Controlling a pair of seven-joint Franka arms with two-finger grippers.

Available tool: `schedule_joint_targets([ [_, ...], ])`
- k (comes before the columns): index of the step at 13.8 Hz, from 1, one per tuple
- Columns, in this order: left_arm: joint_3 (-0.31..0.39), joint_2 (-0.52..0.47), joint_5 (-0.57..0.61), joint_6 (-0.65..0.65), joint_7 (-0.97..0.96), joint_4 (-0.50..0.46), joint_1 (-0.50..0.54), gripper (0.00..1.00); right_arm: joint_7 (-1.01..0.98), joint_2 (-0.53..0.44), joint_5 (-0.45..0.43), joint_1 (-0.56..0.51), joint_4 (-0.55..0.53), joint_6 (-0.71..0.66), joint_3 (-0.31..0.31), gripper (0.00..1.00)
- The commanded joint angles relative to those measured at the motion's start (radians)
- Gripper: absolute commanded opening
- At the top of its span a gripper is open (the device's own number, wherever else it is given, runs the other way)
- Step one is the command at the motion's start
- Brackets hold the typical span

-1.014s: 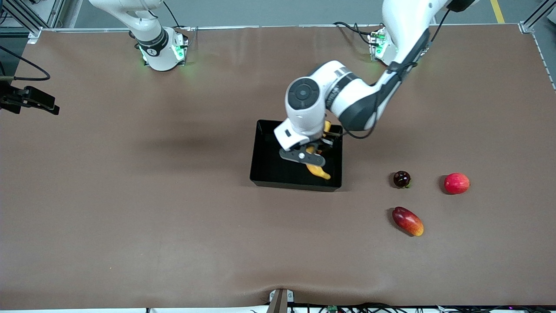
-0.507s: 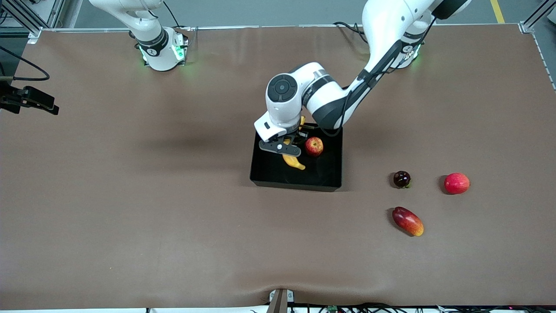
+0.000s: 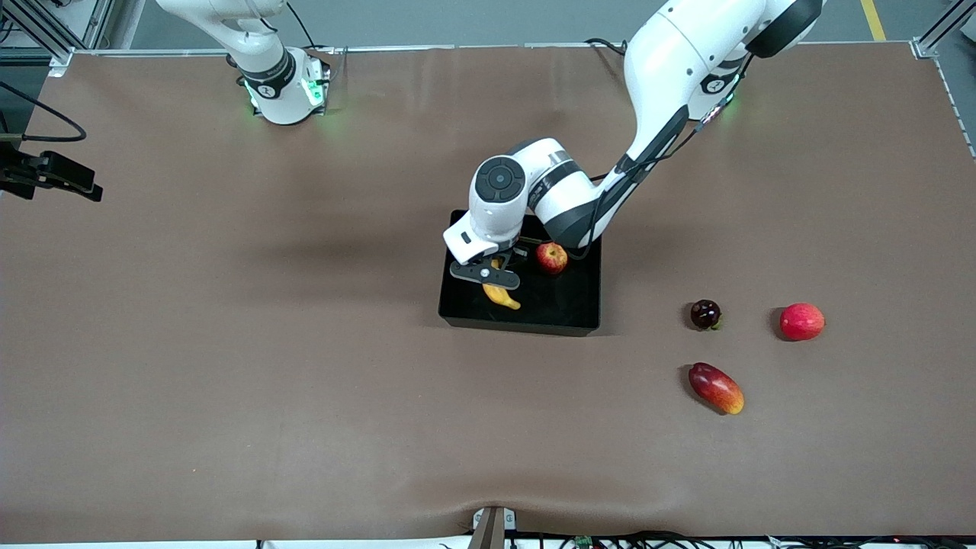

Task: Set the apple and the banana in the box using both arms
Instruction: 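Lower the banana into the box beside the apple, then open the left gripper to release the banana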

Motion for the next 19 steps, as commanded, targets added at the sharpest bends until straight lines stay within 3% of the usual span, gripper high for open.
schedule_joint_targets([
  [1, 0.027, 0.034, 0.002, 0.051, -0.016, 0.016, -0.037, 0.00, 0.007, 0.017, -0.011, -0.021, 0.024, -0.010, 0.014, 1.00],
  [8, 0.107, 0.094, 0.018, 0.116, -0.017, 0.014, -0.097, 0.00, 0.007, 0.017, -0.010, -0.024, 0.024, -0.010, 0.015, 1.00],
  [11, 0.127, 0.109, 0.018, 0.134, -0.031, 0.016, -0.111, 0.25, 0.007, 0.017, -0.010, -0.024, 0.024, -0.010, 0.015, 1.00],
  [12, 0.129, 0.109, 0.021, 0.134, -0.028, 0.016, -0.111, 0.44, 0.007, 0.017, -0.010, -0.024, 0.026, -0.010, 0.015, 1.00],
  [13, 0.129, 0.108, 0.034, 0.134, -0.026, 0.016, -0.109, 0.81, 0.007, 0.017, -0.010, -0.024, 0.026, -0.010, 0.015, 1.00],
  [14, 0.129, 0.102, 0.062, 0.134, -0.020, 0.016, -0.103, 1.00, 0.007, 0.017, -0.010, -0.024, 0.026, -0.010, 0.015, 1.00],
  [17, 0.129, 0.071, 0.107, 0.126, -0.019, 0.017, -0.083, 1.00, 0.007, 0.017, -0.010, -0.024, 0.026, -0.010, 0.015, 1.00],
  [19, 0.126, -0.008, 0.098, 0.075, -0.023, 0.016, -0.039, 1.00, 0.007, 0.017, -0.010, -0.024, 0.026, -0.010, 0.015, 1.00],
])
